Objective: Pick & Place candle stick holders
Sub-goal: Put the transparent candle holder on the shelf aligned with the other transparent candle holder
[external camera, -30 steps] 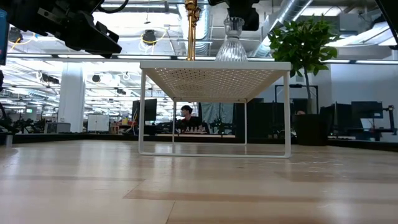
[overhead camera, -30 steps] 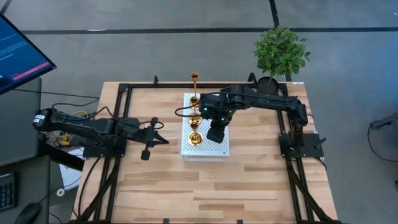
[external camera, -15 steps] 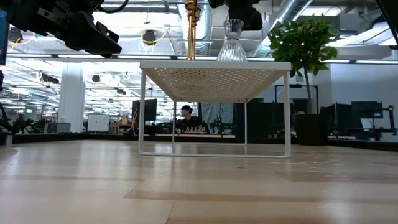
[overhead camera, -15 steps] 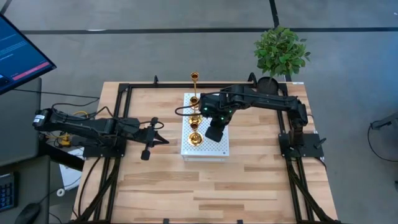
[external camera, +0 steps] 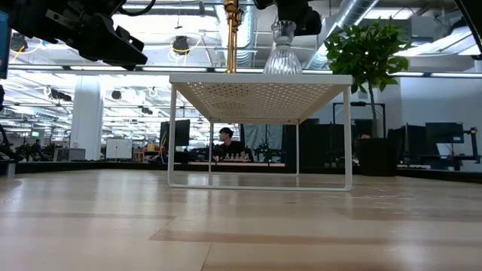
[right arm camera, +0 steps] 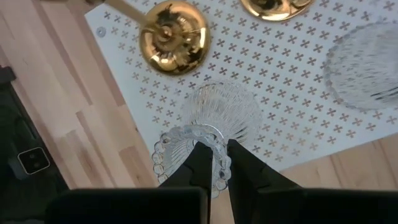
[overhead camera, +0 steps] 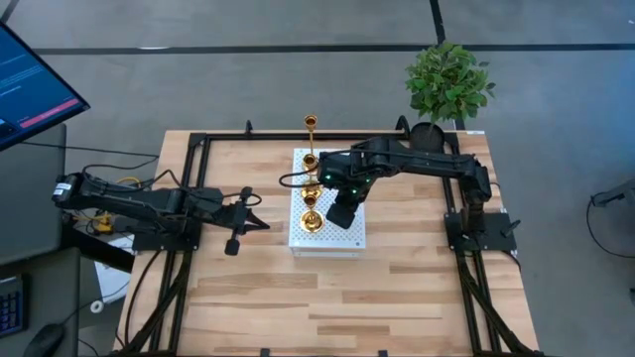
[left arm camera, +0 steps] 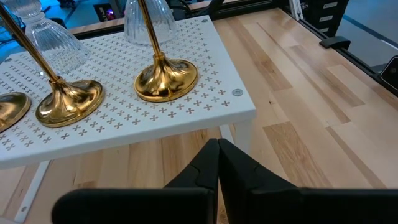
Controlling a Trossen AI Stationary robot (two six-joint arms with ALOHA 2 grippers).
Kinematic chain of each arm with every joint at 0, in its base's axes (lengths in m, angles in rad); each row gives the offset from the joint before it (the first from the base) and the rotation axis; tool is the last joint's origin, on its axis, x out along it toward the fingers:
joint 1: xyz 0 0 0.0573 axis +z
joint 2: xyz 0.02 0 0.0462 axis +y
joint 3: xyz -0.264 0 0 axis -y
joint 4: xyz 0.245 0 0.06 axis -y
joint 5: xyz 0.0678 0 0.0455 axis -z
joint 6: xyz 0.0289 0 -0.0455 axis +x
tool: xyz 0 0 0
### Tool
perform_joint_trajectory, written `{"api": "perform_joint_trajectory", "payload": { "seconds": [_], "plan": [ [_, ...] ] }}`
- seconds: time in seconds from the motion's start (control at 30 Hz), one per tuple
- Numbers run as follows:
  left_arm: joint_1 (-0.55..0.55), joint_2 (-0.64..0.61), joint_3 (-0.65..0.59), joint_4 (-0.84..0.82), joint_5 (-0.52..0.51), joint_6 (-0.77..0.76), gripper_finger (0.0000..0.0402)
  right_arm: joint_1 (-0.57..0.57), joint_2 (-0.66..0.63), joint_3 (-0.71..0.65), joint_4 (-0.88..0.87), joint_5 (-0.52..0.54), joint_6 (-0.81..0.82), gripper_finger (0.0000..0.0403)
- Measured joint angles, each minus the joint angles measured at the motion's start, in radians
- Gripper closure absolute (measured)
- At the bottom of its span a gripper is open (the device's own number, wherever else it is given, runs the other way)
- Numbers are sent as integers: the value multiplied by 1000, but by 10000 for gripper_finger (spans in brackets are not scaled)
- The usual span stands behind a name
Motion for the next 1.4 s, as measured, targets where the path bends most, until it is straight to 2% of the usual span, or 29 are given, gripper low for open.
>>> {"api": "perform_joint_trajectory", "payload": {
  "seconds": [0.53,1.1,1.4],
  "plan": [
    [0,0,0,0,0,0,394,0,0,0,6,1,26,389],
    [0,0,0,0,0,0,394,0,0,0,7,23,66,354],
    [0,0,0,0,0,0,394,-2,0,0,7,35,96,351]
  ]
}}
